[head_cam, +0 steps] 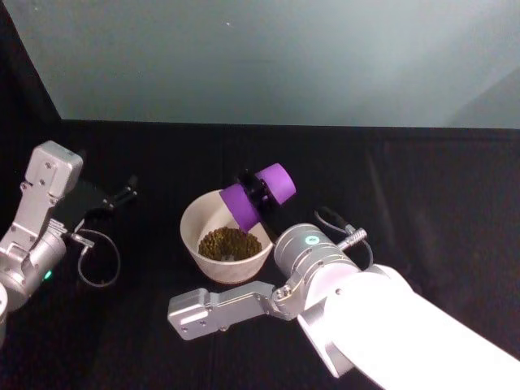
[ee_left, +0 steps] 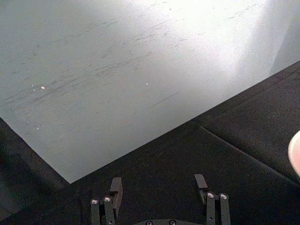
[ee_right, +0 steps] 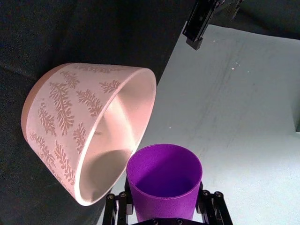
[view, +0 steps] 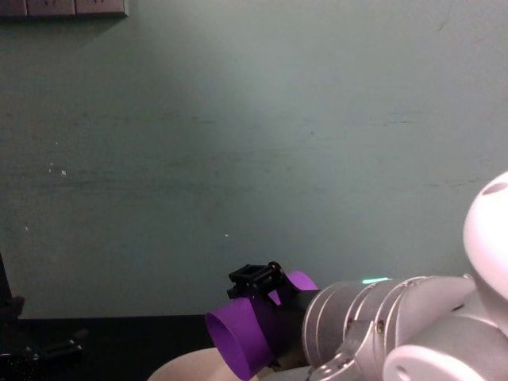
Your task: Pick up the cup and pour the mung beans from the cup into the bowl.
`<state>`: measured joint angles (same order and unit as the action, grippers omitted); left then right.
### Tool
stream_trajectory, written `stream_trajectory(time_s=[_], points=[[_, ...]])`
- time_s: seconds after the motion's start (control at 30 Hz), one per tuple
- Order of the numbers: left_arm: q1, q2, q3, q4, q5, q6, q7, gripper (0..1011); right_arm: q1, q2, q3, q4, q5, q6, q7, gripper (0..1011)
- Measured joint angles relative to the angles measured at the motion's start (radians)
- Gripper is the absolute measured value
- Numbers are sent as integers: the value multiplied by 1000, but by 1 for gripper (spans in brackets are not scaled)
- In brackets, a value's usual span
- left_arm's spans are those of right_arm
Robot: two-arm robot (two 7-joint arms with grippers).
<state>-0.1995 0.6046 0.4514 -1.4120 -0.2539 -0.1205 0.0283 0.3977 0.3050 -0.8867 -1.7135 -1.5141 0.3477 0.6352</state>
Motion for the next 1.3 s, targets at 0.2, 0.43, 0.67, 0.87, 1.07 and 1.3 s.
stream_trajectory(time_s=[0.2,0.43,0.67,0.87,1.07,1.3], points=[[0,0,0,0,0,0,0,1000,7,5,-15,0,-36,0,4,718],[0,0,0,0,0,0,0,1000,22,16,-50,-3,-121,-5,9,718],[0,0,0,0,0,0,0,1000,50,34,-110,4,-234,-35,18,718],[0,0,0,0,0,0,0,1000,68,45,-153,15,-321,-51,29,718],[0,0,0,0,0,0,0,1000,66,46,-155,16,-340,-48,32,718],[0,0,0,0,0,0,0,1000,23,34,-89,-8,-253,-7,-8,718]])
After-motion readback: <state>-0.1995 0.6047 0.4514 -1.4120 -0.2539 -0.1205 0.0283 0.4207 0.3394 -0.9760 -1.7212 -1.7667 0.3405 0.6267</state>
